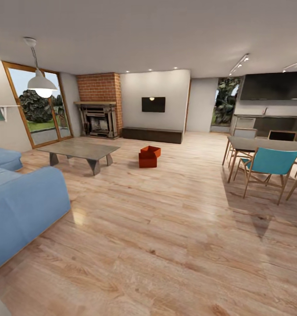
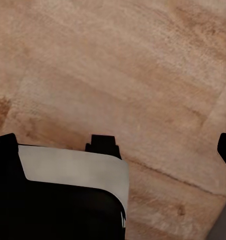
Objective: Move the two storage containers from the living room to the garage. In the garage, place one container on the floor and stack the other container on top of it (either order is fine).
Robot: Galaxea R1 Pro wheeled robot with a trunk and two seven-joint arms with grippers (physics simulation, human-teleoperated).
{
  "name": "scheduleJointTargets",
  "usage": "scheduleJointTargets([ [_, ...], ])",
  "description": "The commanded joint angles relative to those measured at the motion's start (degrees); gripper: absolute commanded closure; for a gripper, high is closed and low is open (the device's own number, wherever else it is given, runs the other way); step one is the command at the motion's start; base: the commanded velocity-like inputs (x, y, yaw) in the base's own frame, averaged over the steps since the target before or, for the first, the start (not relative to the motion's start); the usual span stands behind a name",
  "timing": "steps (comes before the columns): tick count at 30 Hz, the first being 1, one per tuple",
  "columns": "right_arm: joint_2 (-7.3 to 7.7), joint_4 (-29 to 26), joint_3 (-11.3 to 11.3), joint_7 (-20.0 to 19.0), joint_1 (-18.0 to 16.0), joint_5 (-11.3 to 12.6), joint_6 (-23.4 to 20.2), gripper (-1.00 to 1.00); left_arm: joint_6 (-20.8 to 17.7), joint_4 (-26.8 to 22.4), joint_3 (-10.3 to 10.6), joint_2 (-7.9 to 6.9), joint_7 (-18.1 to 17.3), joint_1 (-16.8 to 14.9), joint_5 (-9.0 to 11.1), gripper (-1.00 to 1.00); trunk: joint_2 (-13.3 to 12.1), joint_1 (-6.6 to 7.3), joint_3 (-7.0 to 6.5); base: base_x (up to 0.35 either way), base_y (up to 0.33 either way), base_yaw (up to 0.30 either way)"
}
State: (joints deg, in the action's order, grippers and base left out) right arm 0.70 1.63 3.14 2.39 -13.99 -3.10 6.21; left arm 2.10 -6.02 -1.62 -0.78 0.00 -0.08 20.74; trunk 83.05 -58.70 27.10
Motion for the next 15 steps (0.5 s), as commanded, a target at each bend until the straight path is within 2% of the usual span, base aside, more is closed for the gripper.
scheduleJointTargets([
  [1, -0.01, 0.2, 0.3, 0.2, -0.1, -0.3, 0.3, -1.0, 0.1, 0.0, -0.1, 0.0, 0.0, 0.0, 0.1, -1.0, 0.0, -0.03, 0.05, 0.322, 0.0, 0.0],
  [15, 0.0, 0.2, 0.3, 0.2, -0.1, -0.3, 0.4, -1.0, 0.2, 0.0, -0.1, 0.07, 0.0, 0.0, 0.1, -1.0, 0.0, -0.03, 0.05, 0.322, 0.0, 0.0],
])
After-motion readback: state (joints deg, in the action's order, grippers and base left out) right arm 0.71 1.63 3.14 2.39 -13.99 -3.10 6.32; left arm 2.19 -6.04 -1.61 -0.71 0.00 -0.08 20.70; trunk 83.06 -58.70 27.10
